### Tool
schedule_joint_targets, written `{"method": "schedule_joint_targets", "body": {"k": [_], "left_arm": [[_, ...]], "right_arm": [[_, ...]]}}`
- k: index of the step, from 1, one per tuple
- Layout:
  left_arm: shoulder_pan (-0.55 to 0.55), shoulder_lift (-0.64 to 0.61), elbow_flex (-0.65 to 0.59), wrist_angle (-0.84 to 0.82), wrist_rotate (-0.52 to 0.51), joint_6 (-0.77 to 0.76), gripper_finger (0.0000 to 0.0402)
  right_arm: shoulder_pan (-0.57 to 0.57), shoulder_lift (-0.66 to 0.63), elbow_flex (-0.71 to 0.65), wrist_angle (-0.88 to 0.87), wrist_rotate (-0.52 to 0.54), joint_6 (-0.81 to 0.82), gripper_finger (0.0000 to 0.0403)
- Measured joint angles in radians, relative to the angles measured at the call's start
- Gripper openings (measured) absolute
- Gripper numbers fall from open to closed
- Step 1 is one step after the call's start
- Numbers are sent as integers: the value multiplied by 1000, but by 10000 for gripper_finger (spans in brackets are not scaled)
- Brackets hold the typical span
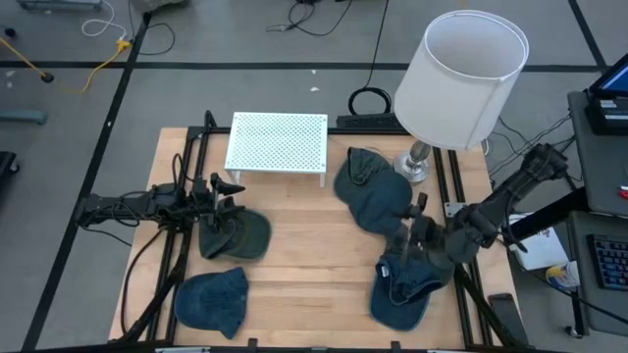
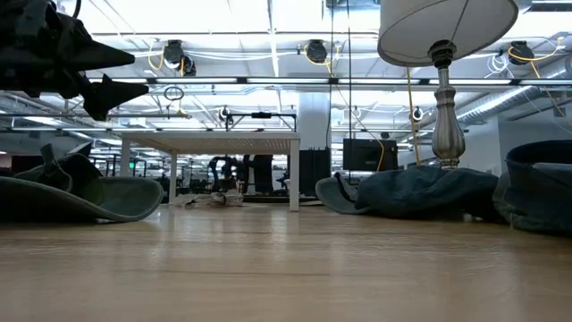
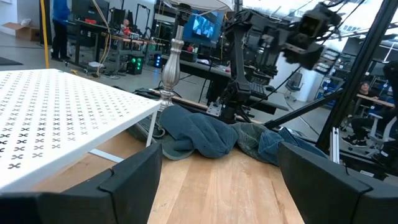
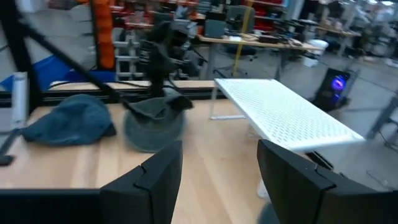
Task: Pick & Place hat
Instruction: Put the bottom right blue cap on the shelf
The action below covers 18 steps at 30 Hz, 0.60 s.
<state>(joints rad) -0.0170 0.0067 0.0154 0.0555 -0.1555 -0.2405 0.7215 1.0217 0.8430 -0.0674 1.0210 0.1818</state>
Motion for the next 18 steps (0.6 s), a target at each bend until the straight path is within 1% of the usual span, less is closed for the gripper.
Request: {"method": "schedule_joint_targets", "body": {"k": [5,11,14,18], "left_arm": [[0,0,0,0,0,0,324],[0,0,0,0,0,0,324],[0,0,0,0,0,0,324],[0,0,0,0,0,0,324]], "right_arm": [[64,101,160,-165,0,-9,201],[140,205,364,-366,-8,53,201],[174,245,459,-480,-79,91,201],[204,288,558,-623,-237,181,200]]}}
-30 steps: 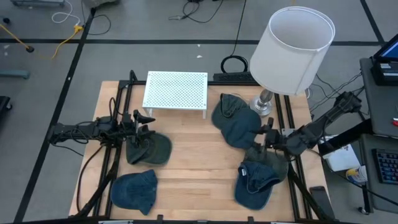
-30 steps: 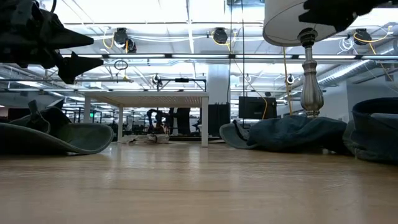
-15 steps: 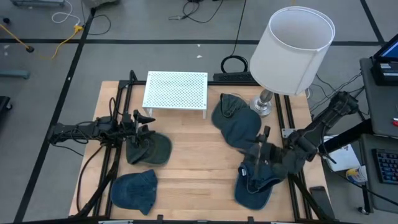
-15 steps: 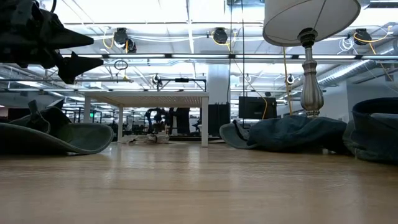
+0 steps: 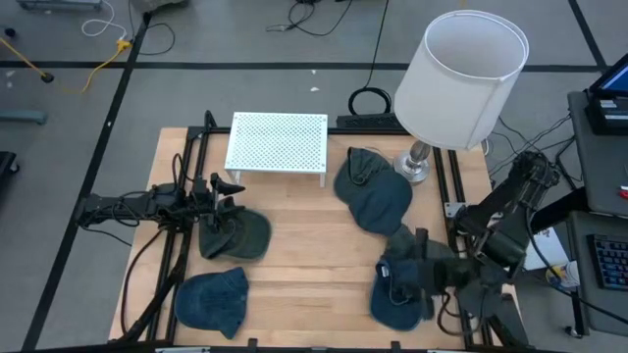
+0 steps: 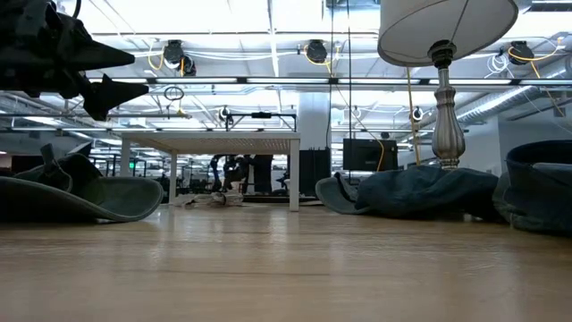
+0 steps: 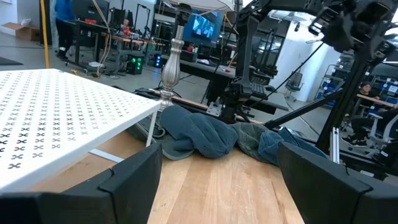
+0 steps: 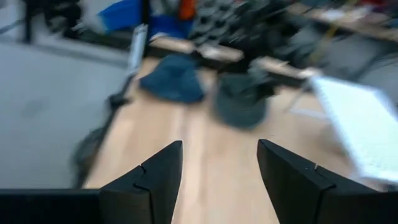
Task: Pick & Place hat
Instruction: Put the bottom right blue cap on the shelf
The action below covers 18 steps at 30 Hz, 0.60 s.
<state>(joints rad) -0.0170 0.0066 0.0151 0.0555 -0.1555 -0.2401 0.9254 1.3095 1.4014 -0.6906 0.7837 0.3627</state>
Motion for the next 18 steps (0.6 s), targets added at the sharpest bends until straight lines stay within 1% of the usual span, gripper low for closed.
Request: {"method": "schedule_joint_targets", "body": {"k": [3,7,11,18], "left_arm": [[0,0,0,0,0,0,324],[0,0,0,0,0,0,324],[0,0,0,0,0,0,324],[0,0,0,0,0,0,324]], "right_arm": [[20,23,43,-86,-104,37,193],[38,39,70,-166,-244,46,182],[39,51,77,-198,-387,46,179],[39,72,77,-275,-603,35,179]]}}
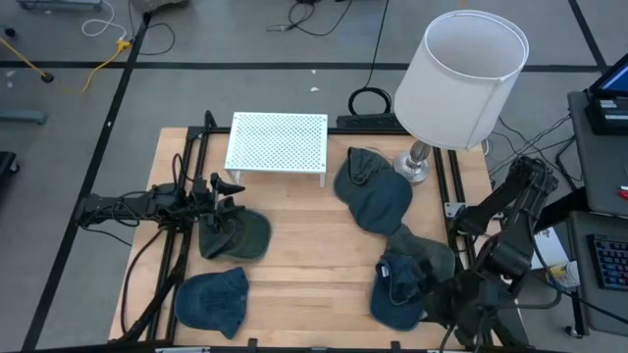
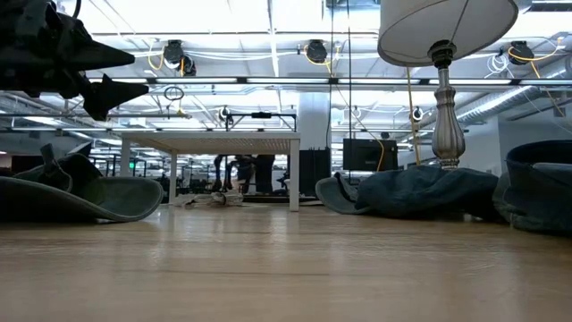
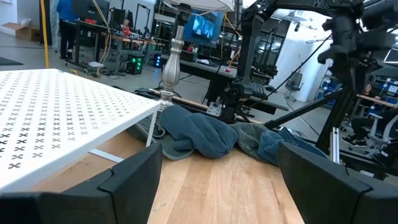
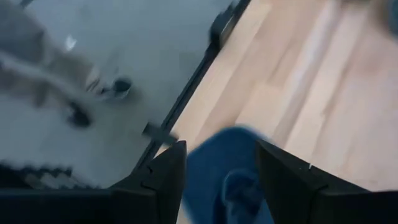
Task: Pick & Place hat
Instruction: Put the bottom right blue cap on the shelf
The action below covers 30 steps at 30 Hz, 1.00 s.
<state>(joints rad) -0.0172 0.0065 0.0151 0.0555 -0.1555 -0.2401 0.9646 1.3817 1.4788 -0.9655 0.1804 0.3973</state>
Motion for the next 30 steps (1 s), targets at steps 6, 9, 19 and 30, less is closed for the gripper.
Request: {"method": "schedule_joint_targets", "body": {"k": [6,9,19,30], "left_arm": [[0,0,0,0,0,0,324],[0,0,0,0,0,0,324],[0,0,0,0,0,0,324],[0,0,0,0,0,0,324]], "right_arm": [[0,9,0,-78,-85,-11,178],[-1,9,0,-129,-121,-31,178],[-2,9,0,-202,-160,-242,178],[-2,24,-26,-182,-156,-287,178]]}}
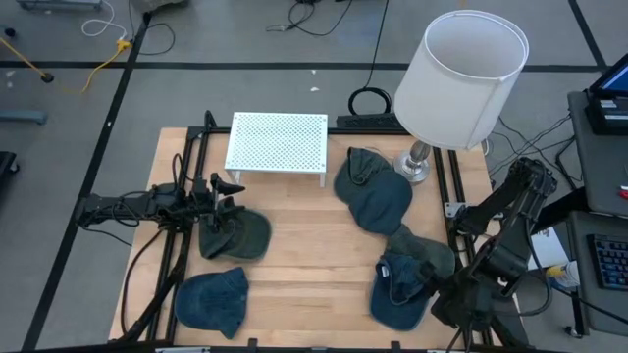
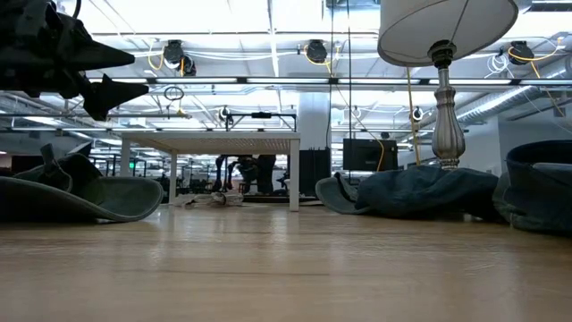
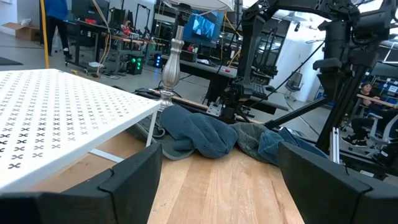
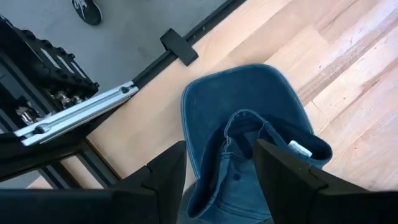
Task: Pick & Place hat
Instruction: Put the bottom right blue cap on the shelf
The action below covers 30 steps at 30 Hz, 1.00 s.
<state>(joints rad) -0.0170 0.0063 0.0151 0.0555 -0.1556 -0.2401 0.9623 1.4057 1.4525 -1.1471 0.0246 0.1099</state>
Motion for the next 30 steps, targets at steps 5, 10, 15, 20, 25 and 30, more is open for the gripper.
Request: {"method": "schedule_joint_targets", "body": {"k": [5,10,15,20,25,30], "left_arm": [[0,0,0,0,0,0,324],[0,0,0,0,0,0,324],[0,0,0,0,0,0,324],[0,0,0,0,1,0,324],[0,0,0,0,1,0,324],[0,0,0,0,1,0,324]], "right_arm": [[1,65,-35,15,0,1,178],[9,121,-66,54,-2,1,178],[8,157,-101,115,-3,53,178],[10,192,-128,191,-33,80,178],[25,230,-132,215,-53,65,178],[49,270,-132,225,-53,61,178]]}}
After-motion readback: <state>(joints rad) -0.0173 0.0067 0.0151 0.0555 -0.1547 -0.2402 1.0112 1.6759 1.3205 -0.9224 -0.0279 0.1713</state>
